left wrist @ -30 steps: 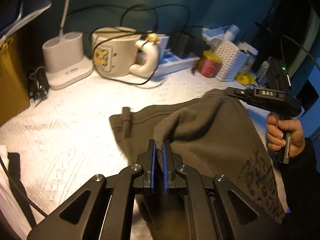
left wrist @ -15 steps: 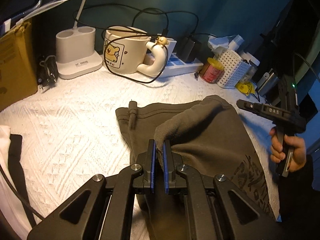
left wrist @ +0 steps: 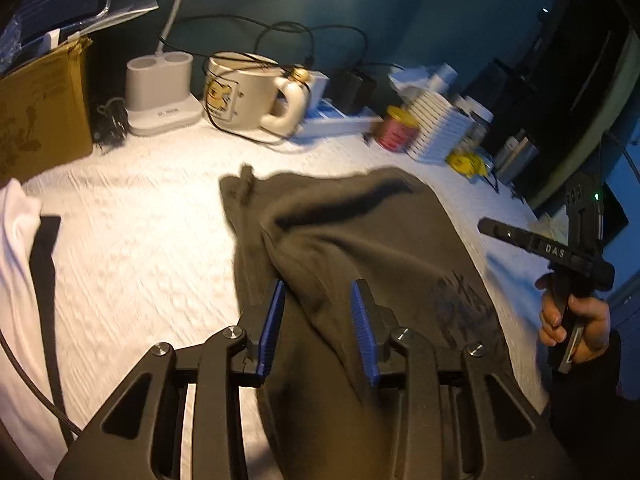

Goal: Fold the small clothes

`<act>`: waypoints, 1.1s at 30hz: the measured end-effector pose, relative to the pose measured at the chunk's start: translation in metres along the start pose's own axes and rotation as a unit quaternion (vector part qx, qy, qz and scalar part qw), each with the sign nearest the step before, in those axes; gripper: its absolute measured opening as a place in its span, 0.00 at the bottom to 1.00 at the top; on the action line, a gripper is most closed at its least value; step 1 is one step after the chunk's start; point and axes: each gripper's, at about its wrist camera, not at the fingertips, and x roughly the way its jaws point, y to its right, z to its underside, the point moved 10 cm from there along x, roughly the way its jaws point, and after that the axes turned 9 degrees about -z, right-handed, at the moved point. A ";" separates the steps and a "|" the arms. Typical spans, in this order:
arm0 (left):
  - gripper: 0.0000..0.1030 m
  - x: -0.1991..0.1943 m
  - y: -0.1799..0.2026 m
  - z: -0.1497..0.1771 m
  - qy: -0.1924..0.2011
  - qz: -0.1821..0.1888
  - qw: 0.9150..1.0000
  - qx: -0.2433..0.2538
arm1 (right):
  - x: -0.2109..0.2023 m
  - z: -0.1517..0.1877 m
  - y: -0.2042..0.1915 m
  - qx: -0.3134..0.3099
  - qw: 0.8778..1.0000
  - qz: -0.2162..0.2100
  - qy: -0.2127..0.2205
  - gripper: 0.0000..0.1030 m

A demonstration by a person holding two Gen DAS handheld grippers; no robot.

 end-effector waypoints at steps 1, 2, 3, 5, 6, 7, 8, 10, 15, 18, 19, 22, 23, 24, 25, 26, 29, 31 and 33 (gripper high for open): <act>0.33 -0.001 0.003 0.005 -0.003 0.003 1.000 0.001 | -0.004 0.003 -0.002 0.000 1.000 0.000 0.002 0.43; 0.33 -0.002 0.006 0.010 -0.006 0.006 1.000 0.002 | -0.007 0.005 -0.003 -0.001 1.000 0.000 0.004 0.43; 0.33 -0.002 0.008 0.014 -0.009 0.008 1.000 0.002 | -0.010 0.008 -0.003 0.000 1.000 0.001 0.006 0.43; 0.33 -0.004 0.013 0.024 -0.013 0.014 1.000 0.007 | -0.015 0.015 -0.005 0.001 1.000 0.003 0.006 0.43; 0.33 -0.005 0.016 0.029 -0.015 0.017 1.000 0.008 | -0.017 0.019 -0.007 0.001 1.000 0.003 0.006 0.43; 0.33 -0.005 0.019 0.035 -0.021 0.024 0.999 0.010 | -0.019 0.024 -0.009 -0.001 1.000 0.002 0.006 0.43; 0.33 -0.004 0.021 0.041 -0.028 0.028 0.999 0.011 | -0.021 0.029 -0.011 -0.004 1.000 0.002 0.006 0.43; 0.33 -0.003 0.025 0.054 -0.041 0.035 0.998 0.016 | -0.023 0.038 -0.014 -0.007 1.000 0.002 0.003 0.43; 0.06 -0.001 0.034 0.080 -0.047 0.037 0.997 0.039 | -0.025 0.063 -0.019 -0.011 1.000 0.001 -0.004 0.43; 0.03 -0.011 0.032 0.079 -0.031 0.035 0.998 0.032 | -0.025 0.073 -0.021 -0.010 1.000 0.004 -0.007 0.43; 0.03 -0.015 0.031 0.079 -0.027 0.031 0.999 0.034 | -0.026 0.077 -0.022 -0.012 1.000 0.005 -0.008 0.43; 0.03 -0.021 0.024 0.082 -0.021 0.021 0.999 0.037 | -0.027 0.089 -0.026 -0.016 1.000 0.008 -0.013 0.43; 0.03 -0.021 0.022 0.083 -0.022 0.020 0.999 0.035 | -0.027 0.094 -0.028 -0.018 1.000 0.007 -0.015 0.43; 0.03 -0.020 0.020 0.086 -0.026 0.022 0.999 0.034 | -0.027 0.099 -0.030 -0.020 1.000 0.006 -0.018 0.43; 0.03 -0.019 0.020 0.088 -0.031 0.025 0.999 0.031 | -0.027 0.105 -0.031 -0.022 1.000 0.006 -0.022 0.43; 0.03 -0.018 0.020 0.089 -0.038 0.031 0.998 0.025 | -0.027 0.111 -0.033 -0.024 0.999 0.008 -0.026 0.43; 0.08 -0.022 0.021 0.094 -0.049 0.047 0.998 0.005 | -0.029 0.125 -0.039 -0.029 0.999 0.008 -0.030 0.43; 0.22 -0.028 0.022 0.100 -0.057 0.055 0.997 0.001 | -0.034 0.133 -0.043 -0.032 0.999 0.008 -0.030 0.43; 0.31 -0.034 0.024 0.108 -0.065 0.065 0.996 0.002 | -0.040 0.139 -0.047 -0.033 0.999 0.007 -0.028 0.43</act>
